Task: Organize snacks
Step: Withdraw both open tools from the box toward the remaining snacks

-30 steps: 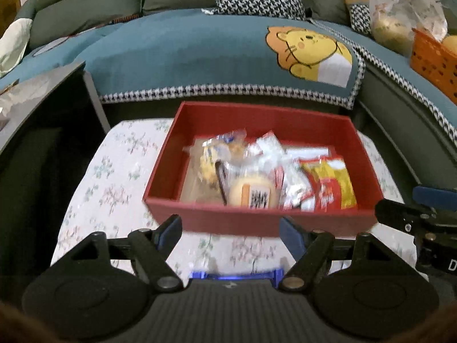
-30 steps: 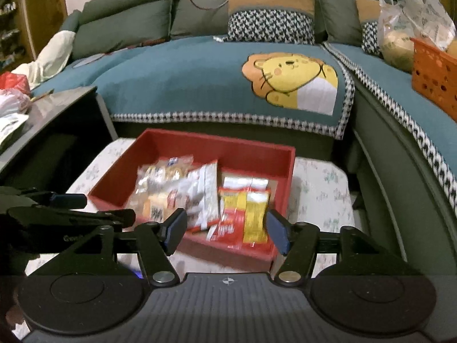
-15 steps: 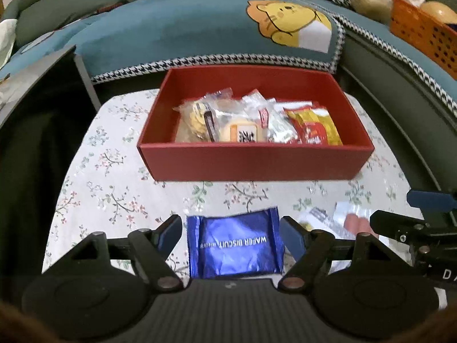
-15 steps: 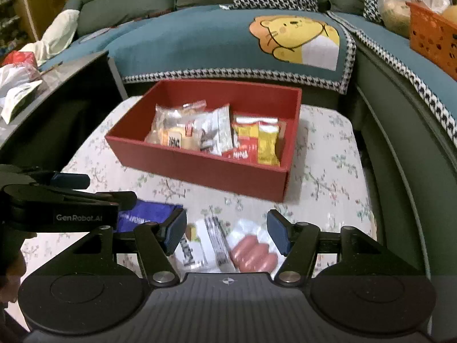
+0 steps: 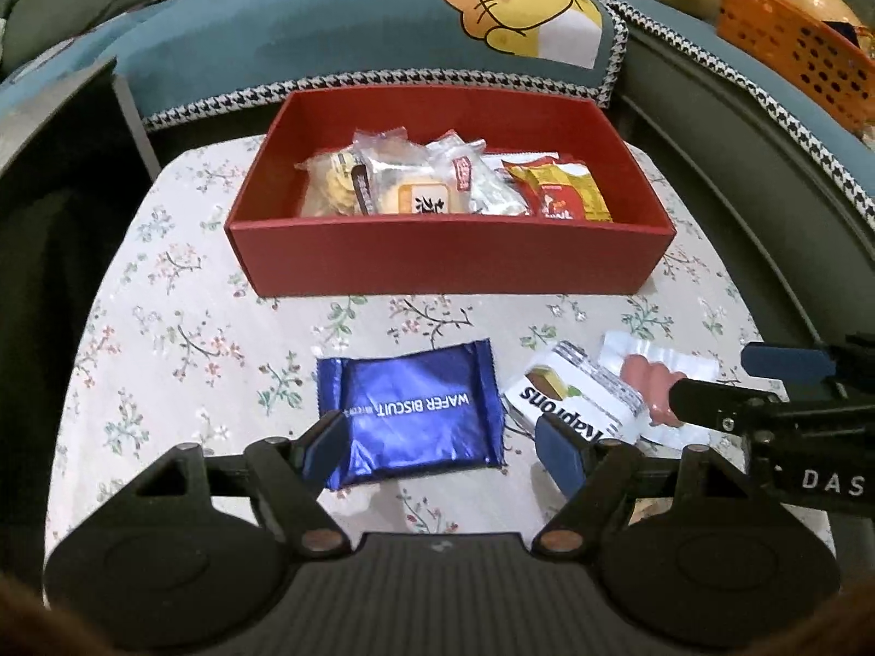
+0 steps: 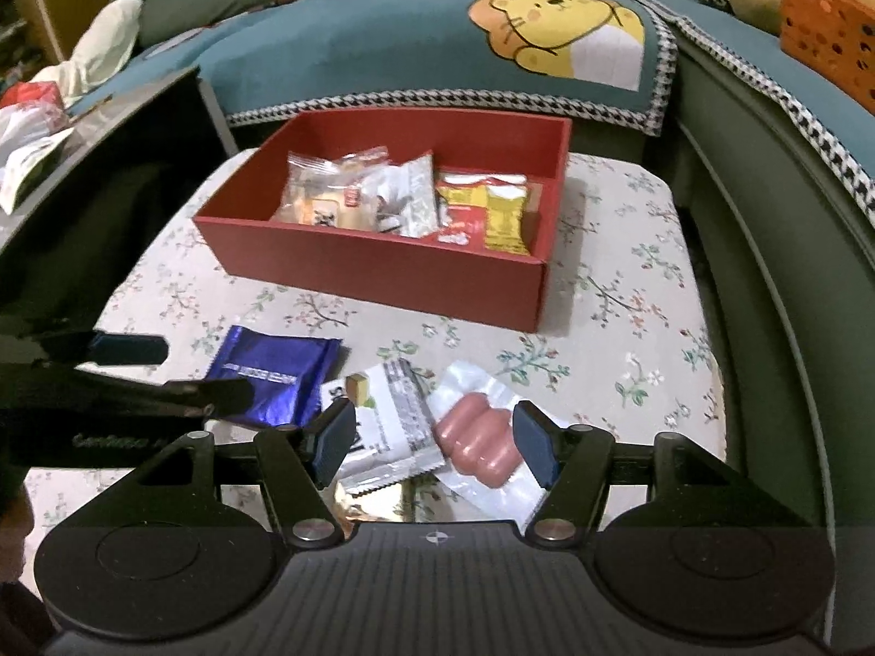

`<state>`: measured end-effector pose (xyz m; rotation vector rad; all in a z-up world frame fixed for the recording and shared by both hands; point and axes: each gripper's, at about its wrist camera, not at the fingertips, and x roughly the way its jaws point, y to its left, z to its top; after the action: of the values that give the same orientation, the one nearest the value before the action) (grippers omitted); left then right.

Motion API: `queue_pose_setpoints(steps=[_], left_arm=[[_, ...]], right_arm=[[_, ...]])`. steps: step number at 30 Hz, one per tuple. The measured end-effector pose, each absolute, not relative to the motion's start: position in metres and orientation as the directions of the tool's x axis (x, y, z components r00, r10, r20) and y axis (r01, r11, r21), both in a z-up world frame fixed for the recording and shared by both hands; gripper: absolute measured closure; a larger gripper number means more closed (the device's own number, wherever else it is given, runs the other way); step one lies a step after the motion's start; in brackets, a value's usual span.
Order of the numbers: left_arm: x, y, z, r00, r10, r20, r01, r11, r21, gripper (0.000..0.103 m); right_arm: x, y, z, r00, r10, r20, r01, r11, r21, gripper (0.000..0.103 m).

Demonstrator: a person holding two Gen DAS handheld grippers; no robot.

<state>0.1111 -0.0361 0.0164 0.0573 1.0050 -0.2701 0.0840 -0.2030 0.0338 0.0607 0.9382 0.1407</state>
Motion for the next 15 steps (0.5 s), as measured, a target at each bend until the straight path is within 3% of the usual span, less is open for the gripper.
queue_pose_setpoints(steps=[15], left_arm=[[0.122, 0.001, 0.017, 0.513, -0.163, -0.843, 0.147, 0.984, -0.101, 0.000]], right_arm=[[0.112, -0.167, 0.015, 0.490, 0.227, -0.842, -0.214, 0.967, 0.136, 0.032]])
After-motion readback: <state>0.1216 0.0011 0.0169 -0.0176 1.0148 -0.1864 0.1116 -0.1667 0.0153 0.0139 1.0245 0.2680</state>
